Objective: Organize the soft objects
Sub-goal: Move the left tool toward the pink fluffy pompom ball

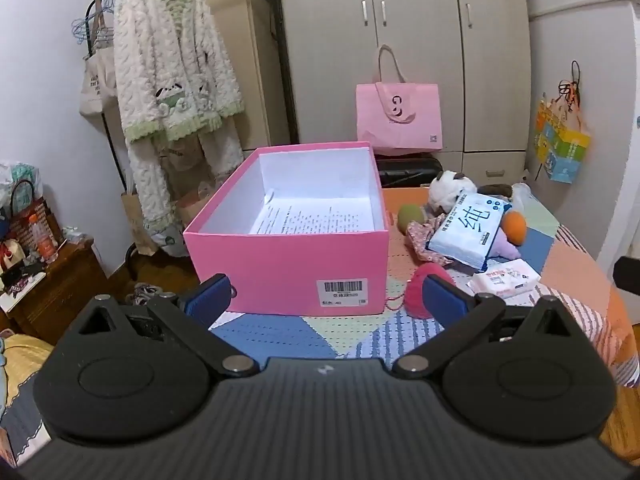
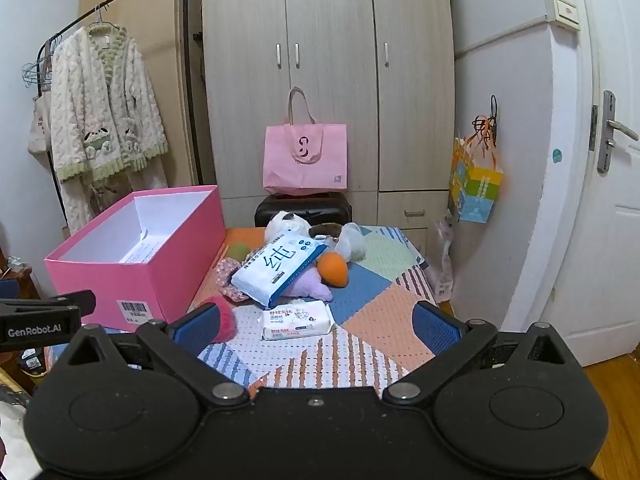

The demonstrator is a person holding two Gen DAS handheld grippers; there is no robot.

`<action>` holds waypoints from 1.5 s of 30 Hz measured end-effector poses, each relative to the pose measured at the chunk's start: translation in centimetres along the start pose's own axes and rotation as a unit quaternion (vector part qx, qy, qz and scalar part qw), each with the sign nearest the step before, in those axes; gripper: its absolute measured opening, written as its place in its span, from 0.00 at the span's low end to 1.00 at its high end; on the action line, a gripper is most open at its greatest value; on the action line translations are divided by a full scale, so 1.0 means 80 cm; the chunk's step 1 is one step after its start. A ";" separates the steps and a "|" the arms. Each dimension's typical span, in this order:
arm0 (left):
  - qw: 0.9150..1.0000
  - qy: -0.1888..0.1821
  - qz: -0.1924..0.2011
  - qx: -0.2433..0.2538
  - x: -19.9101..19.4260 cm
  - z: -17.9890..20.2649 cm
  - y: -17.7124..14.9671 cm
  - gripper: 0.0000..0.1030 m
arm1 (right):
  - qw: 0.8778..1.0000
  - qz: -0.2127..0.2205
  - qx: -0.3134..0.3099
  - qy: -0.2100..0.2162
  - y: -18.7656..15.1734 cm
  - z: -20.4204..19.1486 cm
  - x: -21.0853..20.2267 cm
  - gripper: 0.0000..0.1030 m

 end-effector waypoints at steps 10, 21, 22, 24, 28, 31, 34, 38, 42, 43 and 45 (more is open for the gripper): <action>1.000 -0.017 0.007 0.001 -0.010 0.000 -0.001 1.00 | 0.999 -0.013 -0.023 -0.021 -0.002 0.013 -0.001 1.00; 0.999 -0.036 -0.033 -0.002 0.002 0.012 -0.006 1.00 | 1.000 -0.018 -0.014 0.020 -0.007 0.022 -0.002 1.00; 0.999 -0.040 -0.037 -0.004 0.003 0.012 -0.007 1.00 | 0.999 -0.019 -0.014 0.021 -0.007 0.022 -0.001 1.00; 0.998 -0.044 -0.043 -0.004 0.005 0.012 -0.007 1.00 | 0.999 -0.020 -0.015 0.022 -0.007 0.022 0.000 1.00; 0.998 -0.045 -0.045 -0.004 0.006 0.013 -0.008 1.00 | 0.999 -0.021 -0.016 0.023 -0.006 0.022 0.000 1.00; 0.998 -0.048 -0.048 -0.009 0.007 0.011 -0.008 1.00 | 0.999 -0.022 -0.014 0.028 -0.006 0.023 0.000 1.00; 0.998 -0.049 -0.047 -0.010 0.008 0.009 -0.006 1.00 | 0.997 -0.027 -0.005 0.067 -0.009 0.022 -0.002 1.00; 0.998 -0.049 -0.048 -0.009 0.008 0.009 -0.006 1.00 | 0.997 -0.024 -0.013 0.074 -0.014 0.013 -0.003 1.00; 0.998 -0.046 -0.045 -0.009 0.008 0.006 -0.005 1.00 | 0.997 -0.022 -0.013 0.073 -0.015 0.009 -0.004 1.00; 0.998 -0.045 -0.045 -0.010 0.007 0.004 -0.005 1.00 | 0.997 -0.022 -0.013 0.071 -0.016 0.008 -0.005 1.00; 0.998 -0.047 -0.045 -0.011 0.006 0.003 -0.005 1.00 | 0.998 -0.022 -0.013 0.064 -0.016 0.008 -0.007 1.00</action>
Point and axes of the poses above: each gripper's, at about its wrist camera, not at the fingertips, and x roughly the way its jaws point, z to its right, y to its top, the point moved 1 cm from there along x, roughly the way its jaws point, and after that the axes turned 13 degrees about y, right-handed, at the moved point
